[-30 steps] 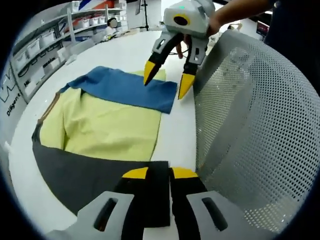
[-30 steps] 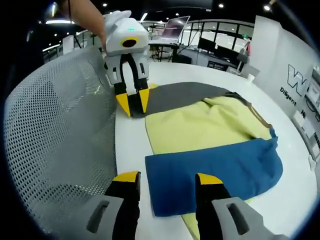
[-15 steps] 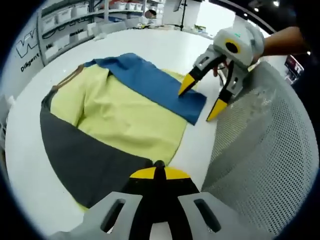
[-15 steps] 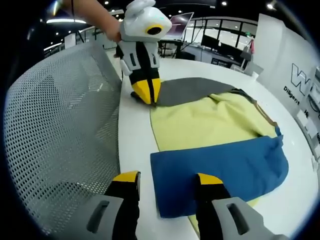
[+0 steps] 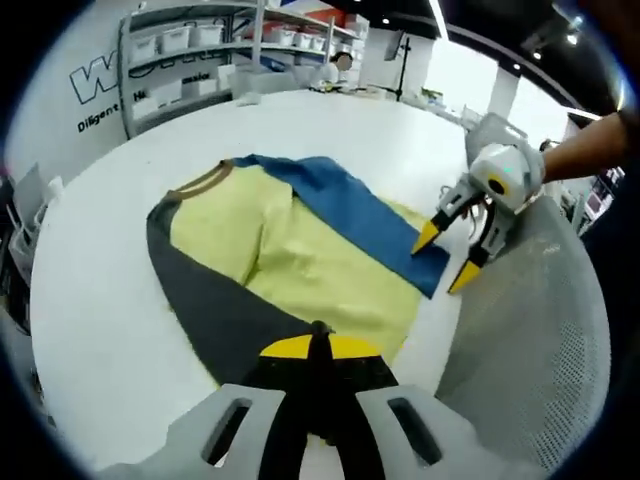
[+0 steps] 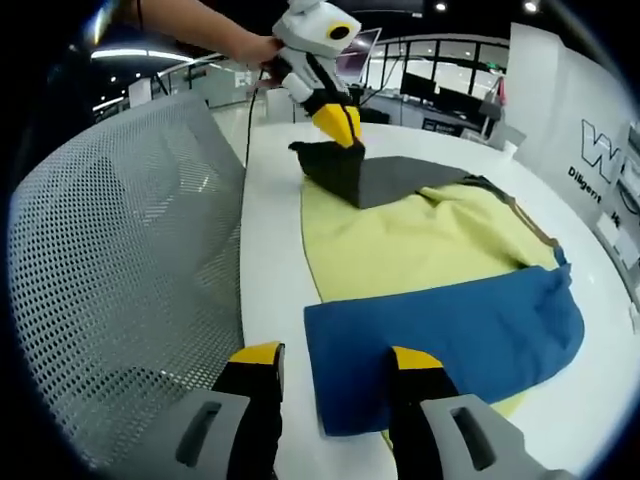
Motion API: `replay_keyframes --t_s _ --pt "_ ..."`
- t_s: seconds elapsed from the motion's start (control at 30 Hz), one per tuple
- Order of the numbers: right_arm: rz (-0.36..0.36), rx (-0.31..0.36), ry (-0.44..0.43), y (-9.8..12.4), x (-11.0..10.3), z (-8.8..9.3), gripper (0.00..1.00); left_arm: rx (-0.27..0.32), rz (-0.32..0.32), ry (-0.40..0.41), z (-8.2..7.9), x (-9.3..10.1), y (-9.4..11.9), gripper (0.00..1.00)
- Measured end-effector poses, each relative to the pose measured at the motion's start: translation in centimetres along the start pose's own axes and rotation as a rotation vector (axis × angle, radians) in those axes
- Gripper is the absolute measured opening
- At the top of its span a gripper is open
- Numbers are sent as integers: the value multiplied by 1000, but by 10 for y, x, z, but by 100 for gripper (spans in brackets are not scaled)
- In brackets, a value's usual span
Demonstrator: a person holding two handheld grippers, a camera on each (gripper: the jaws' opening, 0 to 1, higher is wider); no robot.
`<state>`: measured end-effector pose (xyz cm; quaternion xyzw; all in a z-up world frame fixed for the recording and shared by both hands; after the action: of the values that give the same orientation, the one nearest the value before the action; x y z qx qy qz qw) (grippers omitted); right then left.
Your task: Fold the garment on the visible template until the final outline fits inside the template.
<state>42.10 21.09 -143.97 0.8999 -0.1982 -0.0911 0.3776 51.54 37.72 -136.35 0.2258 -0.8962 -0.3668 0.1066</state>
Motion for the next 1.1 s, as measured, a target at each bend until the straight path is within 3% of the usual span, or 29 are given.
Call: replay_keyframes --t_s 0.27,0.57,0.93,1.1 --pt "0 -3 -3 0 1 0 37 42 -129 -18 -23 -53 28 3" --pt "0 0 -9 0 1 0 37 71 -283 12 -39 -118 71 3" --pt "2 -3 -12 0 1 0 37 71 -365 24 -41 -152 99 3" --pt "-3 -2 -13 -1 1 1 37 66 -439 17 -45 -174 114 3"
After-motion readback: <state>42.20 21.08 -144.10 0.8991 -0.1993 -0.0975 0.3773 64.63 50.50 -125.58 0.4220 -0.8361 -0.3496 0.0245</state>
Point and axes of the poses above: the point that each gripper's makers call its tool centre point, and the gripper's own axes: y roughly backward along the fingers, x roughly to its right, z roughly out of its underside, the point moved 1 cm from there along y, roughly backward along the fingers, and after that the axes turned 6 degrees about -y, right-handed, at the moved point
